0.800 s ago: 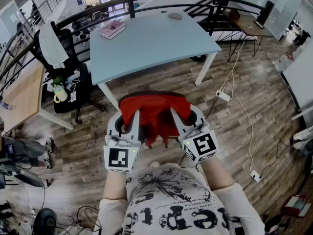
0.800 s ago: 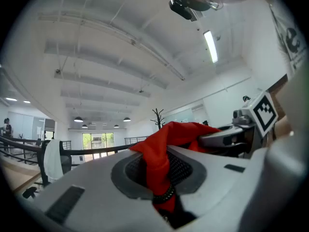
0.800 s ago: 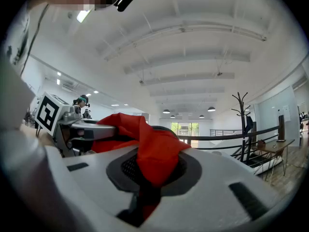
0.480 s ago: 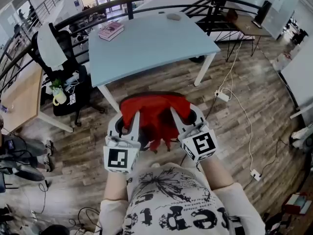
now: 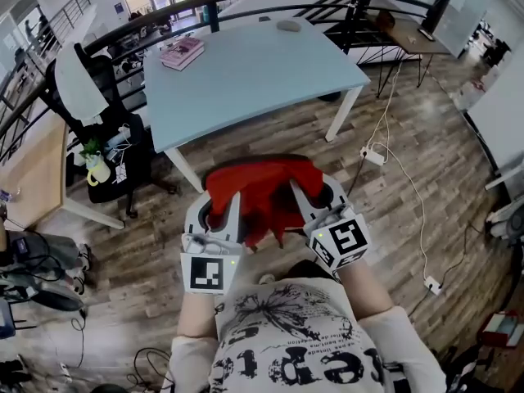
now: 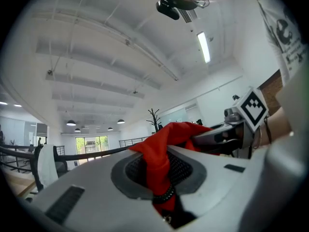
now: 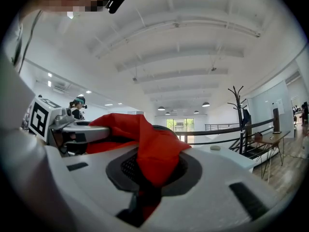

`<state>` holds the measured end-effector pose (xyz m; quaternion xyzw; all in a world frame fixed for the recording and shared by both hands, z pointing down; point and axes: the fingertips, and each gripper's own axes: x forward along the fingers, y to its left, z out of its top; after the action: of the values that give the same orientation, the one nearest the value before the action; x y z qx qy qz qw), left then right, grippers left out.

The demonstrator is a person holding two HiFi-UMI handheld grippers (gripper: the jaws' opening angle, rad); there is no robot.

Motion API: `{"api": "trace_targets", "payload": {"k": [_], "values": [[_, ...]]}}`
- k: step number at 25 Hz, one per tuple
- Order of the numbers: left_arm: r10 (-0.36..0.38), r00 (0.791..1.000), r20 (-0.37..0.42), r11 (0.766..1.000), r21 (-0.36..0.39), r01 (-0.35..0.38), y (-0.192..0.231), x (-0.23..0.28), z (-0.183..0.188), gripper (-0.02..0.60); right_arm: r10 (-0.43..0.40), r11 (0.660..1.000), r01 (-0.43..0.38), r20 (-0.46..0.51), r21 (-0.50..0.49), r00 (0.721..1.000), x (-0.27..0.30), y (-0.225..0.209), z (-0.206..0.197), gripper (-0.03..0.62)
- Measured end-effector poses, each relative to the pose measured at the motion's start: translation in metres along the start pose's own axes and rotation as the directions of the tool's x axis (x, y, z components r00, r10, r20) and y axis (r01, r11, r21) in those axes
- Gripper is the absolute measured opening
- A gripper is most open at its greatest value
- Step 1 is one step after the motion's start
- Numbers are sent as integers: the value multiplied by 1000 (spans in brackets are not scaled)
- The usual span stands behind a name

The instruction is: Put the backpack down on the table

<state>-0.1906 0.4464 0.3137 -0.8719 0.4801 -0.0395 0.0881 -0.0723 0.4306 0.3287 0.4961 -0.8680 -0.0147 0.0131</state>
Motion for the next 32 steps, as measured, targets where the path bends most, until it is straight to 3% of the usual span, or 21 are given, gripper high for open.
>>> {"api": "trace_targets", "payload": {"k": [9, 18, 24, 32], "values": [[24, 1000, -1, 1000, 10, -24, 15, 55, -16, 52, 39, 999, -39, 7, -33, 999, 48, -43, -9, 49], [125, 992, 11, 992, 13, -125, 23, 185, -5, 52, 134, 989, -132, 35, -64, 990, 119, -157, 0, 49], [198, 979, 39, 980, -13, -198, 29, 272, 2, 52, 215, 964, -202, 58, -174, 975, 163, -234, 14, 49], [210, 977, 42, 978, -1, -210, 39, 377, 1, 52, 225, 955, -206, 68, -213, 972, 221, -323, 18, 49]]}}
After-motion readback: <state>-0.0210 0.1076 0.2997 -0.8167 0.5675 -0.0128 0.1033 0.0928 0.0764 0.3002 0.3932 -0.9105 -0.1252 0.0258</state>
